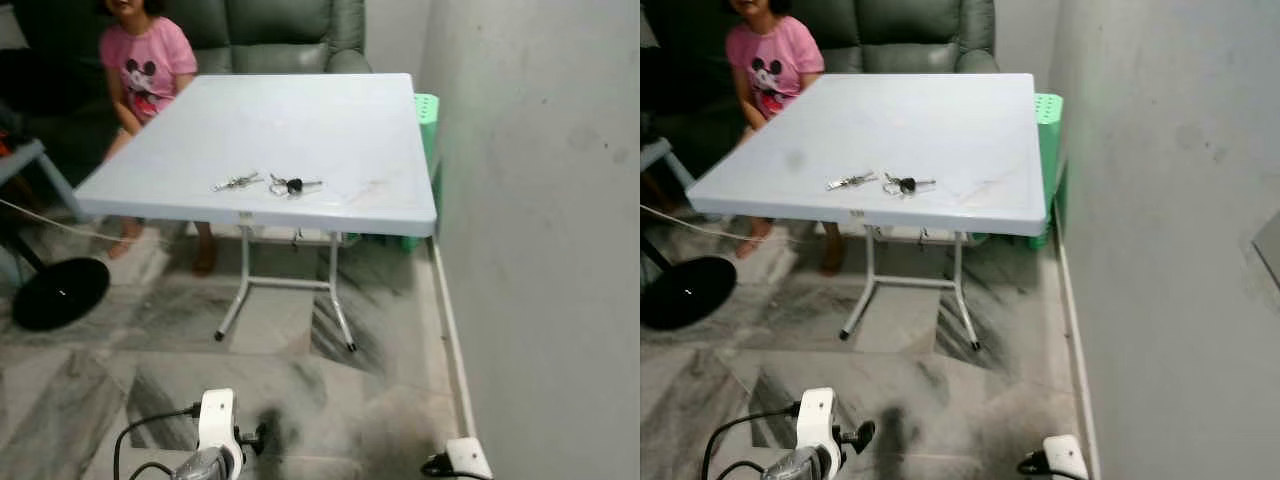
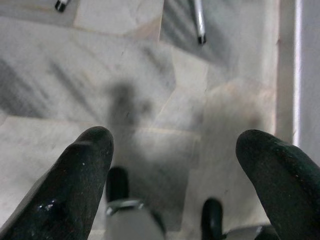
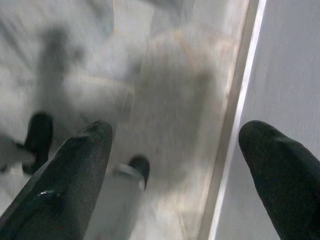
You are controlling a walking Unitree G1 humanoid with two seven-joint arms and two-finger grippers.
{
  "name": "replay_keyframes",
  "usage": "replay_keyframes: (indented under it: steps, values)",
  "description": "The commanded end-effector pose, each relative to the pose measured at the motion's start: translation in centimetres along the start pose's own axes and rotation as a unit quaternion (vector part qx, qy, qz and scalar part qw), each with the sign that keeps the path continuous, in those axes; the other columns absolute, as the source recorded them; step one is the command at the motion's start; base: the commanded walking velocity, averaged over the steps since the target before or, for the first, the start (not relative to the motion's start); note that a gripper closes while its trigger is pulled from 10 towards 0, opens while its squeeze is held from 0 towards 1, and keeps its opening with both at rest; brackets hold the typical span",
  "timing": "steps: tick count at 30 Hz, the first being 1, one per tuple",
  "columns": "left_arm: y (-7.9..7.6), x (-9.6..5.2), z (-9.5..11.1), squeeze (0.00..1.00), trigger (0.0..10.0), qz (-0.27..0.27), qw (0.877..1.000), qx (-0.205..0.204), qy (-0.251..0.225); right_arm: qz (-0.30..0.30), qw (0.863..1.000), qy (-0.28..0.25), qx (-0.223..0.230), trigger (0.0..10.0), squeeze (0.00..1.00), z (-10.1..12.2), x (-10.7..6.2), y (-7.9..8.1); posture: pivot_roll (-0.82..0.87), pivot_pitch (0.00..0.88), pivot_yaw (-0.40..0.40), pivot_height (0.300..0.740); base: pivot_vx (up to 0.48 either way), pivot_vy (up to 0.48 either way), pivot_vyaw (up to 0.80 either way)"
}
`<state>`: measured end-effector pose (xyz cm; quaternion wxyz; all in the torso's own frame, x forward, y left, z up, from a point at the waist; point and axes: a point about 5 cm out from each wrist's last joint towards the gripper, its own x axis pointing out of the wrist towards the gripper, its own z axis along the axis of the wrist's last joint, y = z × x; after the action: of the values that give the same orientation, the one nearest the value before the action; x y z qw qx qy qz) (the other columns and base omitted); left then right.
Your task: Hang keys on a hook
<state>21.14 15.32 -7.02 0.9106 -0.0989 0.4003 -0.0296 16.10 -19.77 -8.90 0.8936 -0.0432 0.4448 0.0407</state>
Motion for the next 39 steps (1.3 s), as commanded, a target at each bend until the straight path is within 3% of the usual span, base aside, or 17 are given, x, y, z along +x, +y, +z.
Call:
replay_keyframes:
  steps: [1,8,11,14,15,16,18,21,26,27,30,33,36,38,39]
  values:
    - [0.3,0.2,2.1,0.0,10.0,0.001,0.999,-0.004,-0.041,0.006,0.999,-0.041,0.003,10.0,1.0,2.0,0.4,0.5,-0.01,0.0,0.006,0.74,0.0,0.0,0.0]
    - [-0.7,0.7,5.7,0.0,10.0,-0.023,0.994,0.009,-0.105,0.016,0.992,-0.129,0.007,10.0,1.0,5.8,0.7,0.3,-0.02,0.007,0.004,0.74,0.0,0.0,0.0]
    - [-1.6,0.7,8.5,0.0,10.0,-0.046,0.985,0.022,-0.162,0.03,0.979,-0.202,0.019,10.0,1.0,9.1,0.6,0.3,-0.02,0.016,0.006,0.74,0.0,0.0,0.0]
    - [-2.1,0.5,9.8,0.0,10.0,-0.056,0.978,0.042,-0.195,0.057,0.968,-0.243,0.039,10.0,1.0,10.8,0.4,0.5,-0.02,0.022,0.013,0.74,0.0,0.0,0.0]
    - [-2.1,0.3,10.6,0.0,10.0,-0.055,0.975,0.033,-0.215,0.069,0.954,-0.289,0.036,10.0,0.04,12.3,-0.1,0.7,-0.03,0.024,0.015,0.74,0.0,0.0,0.0]
    - [-2.0,0.2,11.0,0.0,10.0,-0.057,0.972,0.025,-0.225,0.07,0.951,-0.301,0.033,10.0,0.0,12.6,-0.3,0.8,-0.04,0.027,0.021,0.74,0.0,0.0,0.0]
    - [-1.8,-0.1,11.5,0.0,10.0,-0.062,0.967,0.011,-0.247,0.071,0.947,-0.311,0.033,10.0,0.0,12.9,-0.4,0.9,-0.04,0.027,0.021,0.74,0.0,0.0,0.0]
    - [-1.9,-1.5,12.5,0.0,10.0,-0.099,0.945,-0.022,-0.31,0.068,0.925,-0.374,0.028,10.0,0.0,14.0,-1.8,1.3,-0.04,0.035,0.023,0.74,0.0,0.0,0.0]
    - [-2.4,-3.9,13.9,0.0,10.0,-0.095,0.927,-0.008,-0.363,0.057,0.894,-0.444,0.02,10.0,0.0,15.8,-4.5,2.0,-0.04,0.046,0.025,0.74,0.0,0.0,0.0]
    - [-2.8,-4.8,15.0,0.0,10.0,-0.096,0.92,-0.007,-0.379,0.053,0.882,-0.468,0.018,10.0,0.0,16.9,-5.5,2.1,-0.03,0.051,0.024,0.74,0.0,0.0,0.0]
    - [-3.3,-5.5,16.8,0.0,10.0,-0.094,0.914,-0.026,-0.394,0.051,0.87,-0.489,0.031,10.0,0.0,18.3,-6.5,2.1,-0.03,0.055,0.022,0.74,0.0,0.0,0.0]
    - [-3.1,-5.5,18.5,0.0,10.0,-0.084,0.911,-0.078,-0.397,0.048,0.863,-0.502,0.034,10.0,0.0,19.7,-6.9,2.1,-0.03,0.055,0.023,0.74,0.0,0.0,0.0]
    - [-3.1,-5.9,19.9,0.0,10.0,-0.069,0.91,-0.05,-0.407,0.036,0.865,-0.499,0.028,10.0,0.0,20.7,-7.0,2.0,-0.03,0.049,0.023,0.74,0.0,0.0,0.0]
    - [-3.3,-7.0,20.8,0.0,10.0,-0.068,0.904,-0.036,-0.42,0.024,0.868,-0.496,0.024,10.0,0.0,21.1,-7.4,1.7,-0.03,0.048,0.023,0.74,0.0,0.0,0.0]
    - [-3.3,-7.7,21.5,0.0,10.0,-0.077,0.898,-0.079,-0.426,0.023,0.867,-0.497,0.03,10.0,0.0,21.3,-7.6,1.5,-0.03,0.048,0.024,0.74,0.0,0.0,0.0]
